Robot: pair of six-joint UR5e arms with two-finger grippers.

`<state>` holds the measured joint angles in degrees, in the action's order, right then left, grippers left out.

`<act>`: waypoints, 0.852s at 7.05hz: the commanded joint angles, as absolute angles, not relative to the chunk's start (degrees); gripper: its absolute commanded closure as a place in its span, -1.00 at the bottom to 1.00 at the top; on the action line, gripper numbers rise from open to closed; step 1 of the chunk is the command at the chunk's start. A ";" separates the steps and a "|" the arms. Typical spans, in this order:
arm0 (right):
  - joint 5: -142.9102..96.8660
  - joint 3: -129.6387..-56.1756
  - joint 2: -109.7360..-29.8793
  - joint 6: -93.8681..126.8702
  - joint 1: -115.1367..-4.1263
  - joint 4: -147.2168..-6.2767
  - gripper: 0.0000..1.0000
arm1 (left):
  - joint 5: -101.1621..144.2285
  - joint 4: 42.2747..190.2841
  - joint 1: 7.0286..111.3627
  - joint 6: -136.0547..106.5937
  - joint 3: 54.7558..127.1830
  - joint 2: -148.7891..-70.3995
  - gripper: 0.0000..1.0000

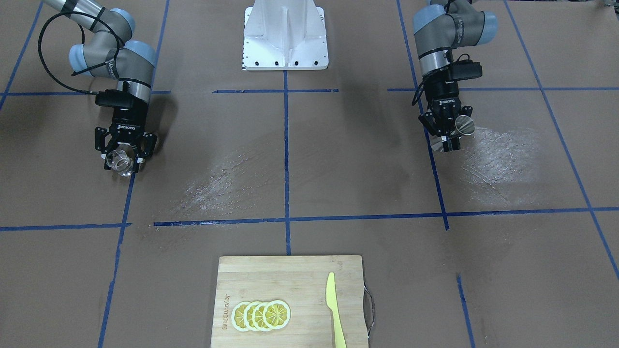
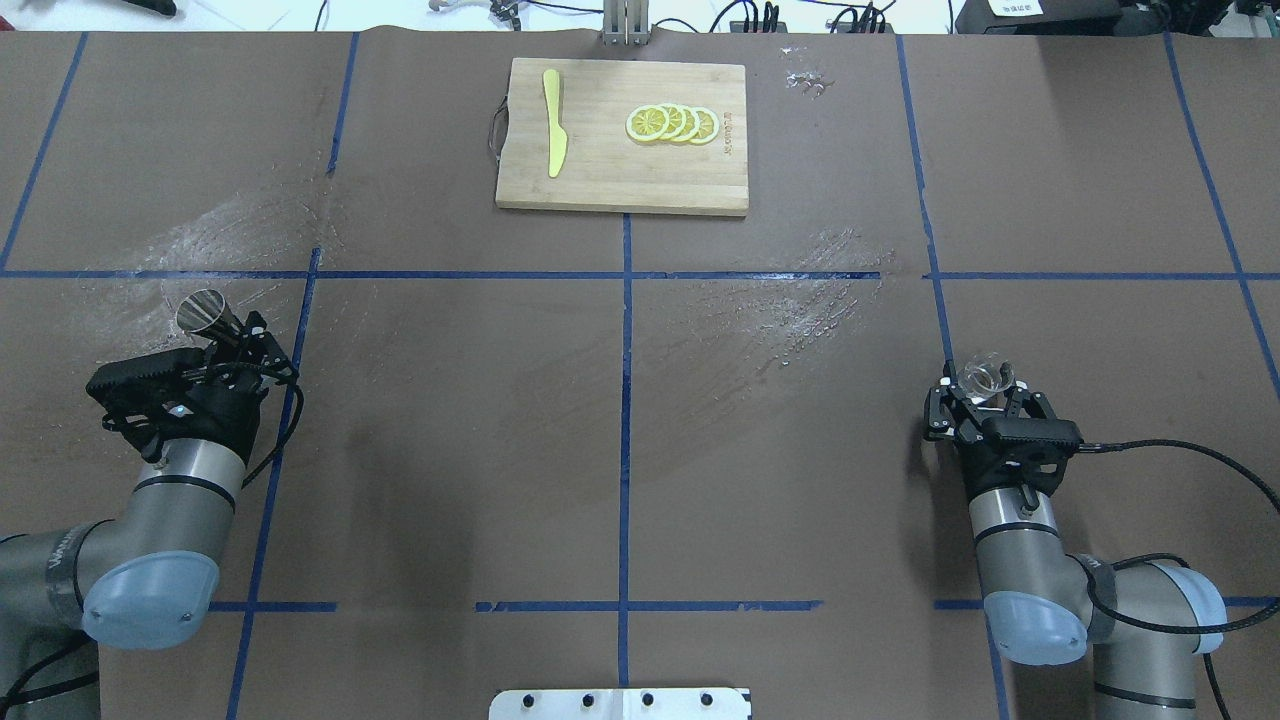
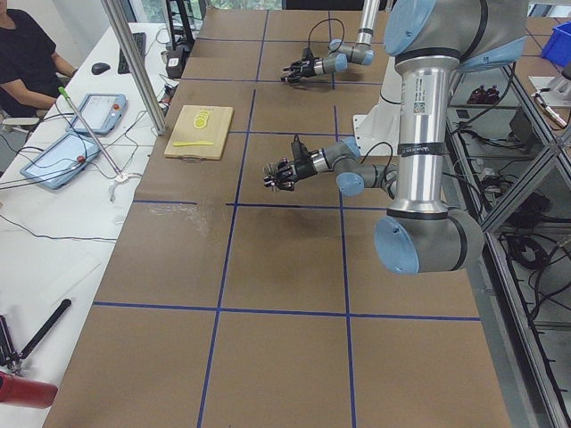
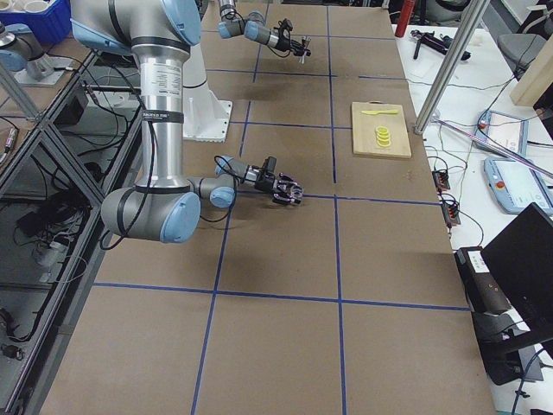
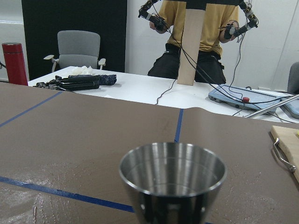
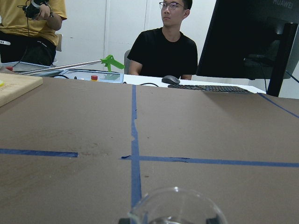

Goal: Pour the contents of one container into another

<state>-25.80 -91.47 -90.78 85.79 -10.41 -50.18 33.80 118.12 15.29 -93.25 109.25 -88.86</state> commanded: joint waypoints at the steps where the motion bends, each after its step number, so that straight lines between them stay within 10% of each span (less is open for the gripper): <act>1: -27.85 -91.85 -90.88 78.98 -11.07 -42.44 1.00 | 33.84 118.12 15.29 -93.25 109.34 -89.29 1.00; 6: -35.76 -99.02 -90.80 59.70 -14.06 -29.35 1.00 | 33.92 122.30 15.12 -84.51 109.17 -95.76 1.00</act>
